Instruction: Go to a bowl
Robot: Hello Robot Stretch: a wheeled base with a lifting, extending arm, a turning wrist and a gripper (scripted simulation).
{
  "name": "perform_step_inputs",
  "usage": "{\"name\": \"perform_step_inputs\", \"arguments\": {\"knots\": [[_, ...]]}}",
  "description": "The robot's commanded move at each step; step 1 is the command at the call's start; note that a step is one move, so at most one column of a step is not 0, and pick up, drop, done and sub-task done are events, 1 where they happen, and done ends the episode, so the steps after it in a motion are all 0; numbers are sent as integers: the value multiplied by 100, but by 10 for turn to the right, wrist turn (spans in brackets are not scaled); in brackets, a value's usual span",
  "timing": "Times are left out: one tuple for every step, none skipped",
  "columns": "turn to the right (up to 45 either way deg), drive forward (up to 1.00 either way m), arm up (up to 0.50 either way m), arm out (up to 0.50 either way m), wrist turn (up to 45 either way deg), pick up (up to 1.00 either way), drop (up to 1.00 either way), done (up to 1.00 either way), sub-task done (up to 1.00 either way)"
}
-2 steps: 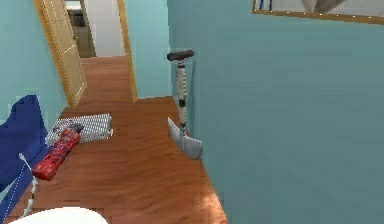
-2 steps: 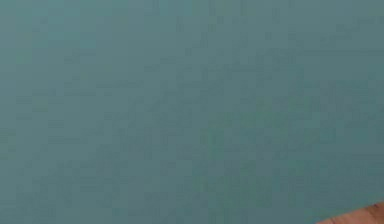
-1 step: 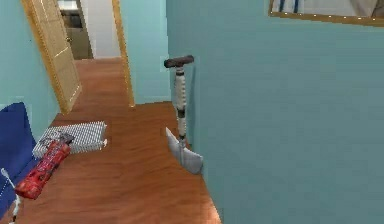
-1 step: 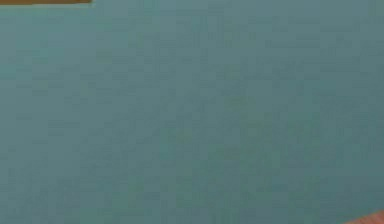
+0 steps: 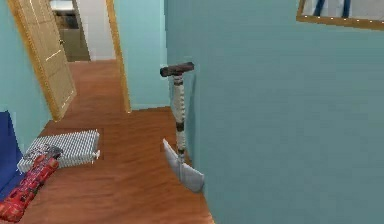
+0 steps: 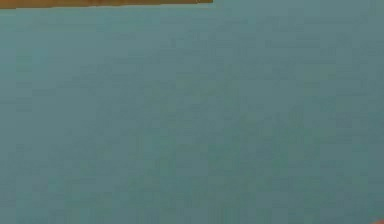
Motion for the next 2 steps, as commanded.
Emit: {"name": "perform_step_inputs", "arguments": {"knots": [[-210,0,0,0,0,0,0,0,0],[0,45,0,0,0,0,0,0,0]]}}
